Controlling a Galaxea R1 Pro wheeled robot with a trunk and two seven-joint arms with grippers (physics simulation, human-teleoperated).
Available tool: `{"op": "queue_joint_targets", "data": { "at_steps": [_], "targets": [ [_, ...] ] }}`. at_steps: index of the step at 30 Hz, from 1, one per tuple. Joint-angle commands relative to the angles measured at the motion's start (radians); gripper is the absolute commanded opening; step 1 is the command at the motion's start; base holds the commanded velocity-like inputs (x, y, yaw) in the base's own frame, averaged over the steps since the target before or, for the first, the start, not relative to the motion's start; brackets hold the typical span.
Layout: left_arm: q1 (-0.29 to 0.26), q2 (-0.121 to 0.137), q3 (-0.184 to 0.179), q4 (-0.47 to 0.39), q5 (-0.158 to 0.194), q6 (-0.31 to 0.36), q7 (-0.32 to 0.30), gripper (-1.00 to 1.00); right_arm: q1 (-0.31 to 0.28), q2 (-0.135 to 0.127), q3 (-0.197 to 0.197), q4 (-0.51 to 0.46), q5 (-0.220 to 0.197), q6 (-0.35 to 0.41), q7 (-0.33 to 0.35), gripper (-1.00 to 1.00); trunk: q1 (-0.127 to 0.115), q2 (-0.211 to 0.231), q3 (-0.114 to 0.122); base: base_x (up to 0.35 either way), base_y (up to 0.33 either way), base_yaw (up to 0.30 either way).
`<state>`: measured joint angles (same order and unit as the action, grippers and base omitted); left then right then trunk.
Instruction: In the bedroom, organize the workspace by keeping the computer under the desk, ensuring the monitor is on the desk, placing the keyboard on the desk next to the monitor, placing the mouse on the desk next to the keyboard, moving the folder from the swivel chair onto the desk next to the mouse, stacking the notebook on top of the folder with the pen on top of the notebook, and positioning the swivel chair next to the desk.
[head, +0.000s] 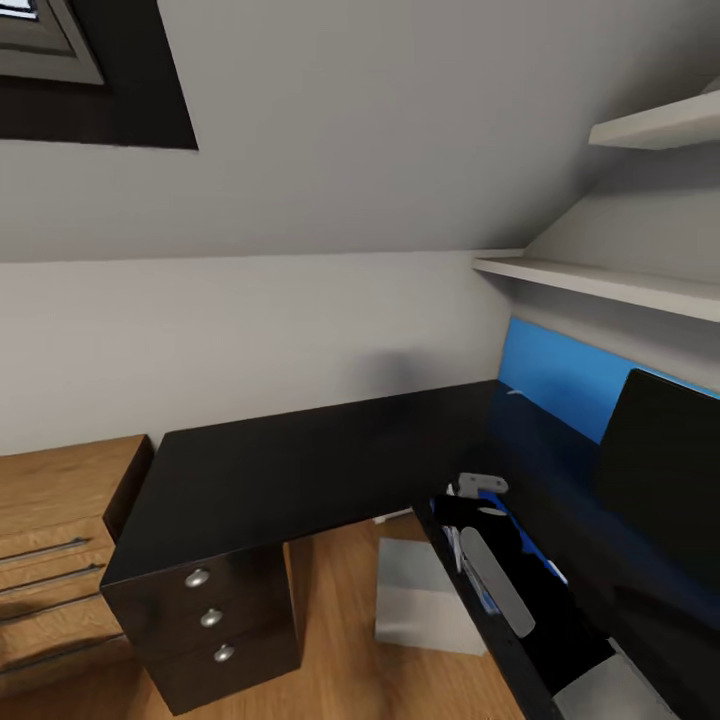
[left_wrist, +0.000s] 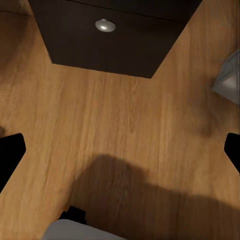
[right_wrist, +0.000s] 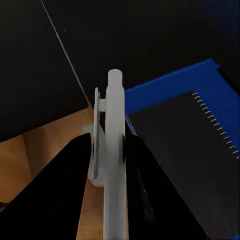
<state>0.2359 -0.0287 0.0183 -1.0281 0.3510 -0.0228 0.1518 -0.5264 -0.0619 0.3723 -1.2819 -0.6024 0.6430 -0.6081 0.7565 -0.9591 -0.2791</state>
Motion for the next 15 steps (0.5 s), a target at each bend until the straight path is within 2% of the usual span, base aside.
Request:
{"op": "queue_joint_targets", "data": {
  "at_steps": [1, 2, 9, 15],
  "targets": [
    [0.000, 0.000, 0.000, -0.001, 0.009, -0.003, 0.002, 1.00, -0.001, -0.009, -0.008, 0.000, -0.011, 0.001, 0.005, -1.00, 0.000, -0.001, 0.000, 0.000, 0.000, -0.252],
    [0.000, 0.000, 0.000, 0.000, 0.009, -0.003, 0.002, 1.00, -0.001, -0.025, -0.027, 0.004, -0.011, 0.002, 0.036, -1.00, 0.000, -0.001, 0.001, 0.000, 0.000, -0.252],
    [0.000, 0.000, 0.000, 0.002, 0.010, -0.003, 0.002, 1.00, -0.001, -0.076, -0.093, 0.054, -0.008, 0.003, 0.161, -1.00, 0.000, -0.001, 0.006, 0.000, 0.000, -0.237],
    [0.000, 0.000, 0.001, 0.002, 0.010, -0.004, 0.000, 1.00, -0.002, -0.087, -0.109, 0.100, -0.002, 0.000, 0.195, -1.00, 0.000, -0.001, 0.007, 0.001, 0.000, -0.050]
  ]
}}
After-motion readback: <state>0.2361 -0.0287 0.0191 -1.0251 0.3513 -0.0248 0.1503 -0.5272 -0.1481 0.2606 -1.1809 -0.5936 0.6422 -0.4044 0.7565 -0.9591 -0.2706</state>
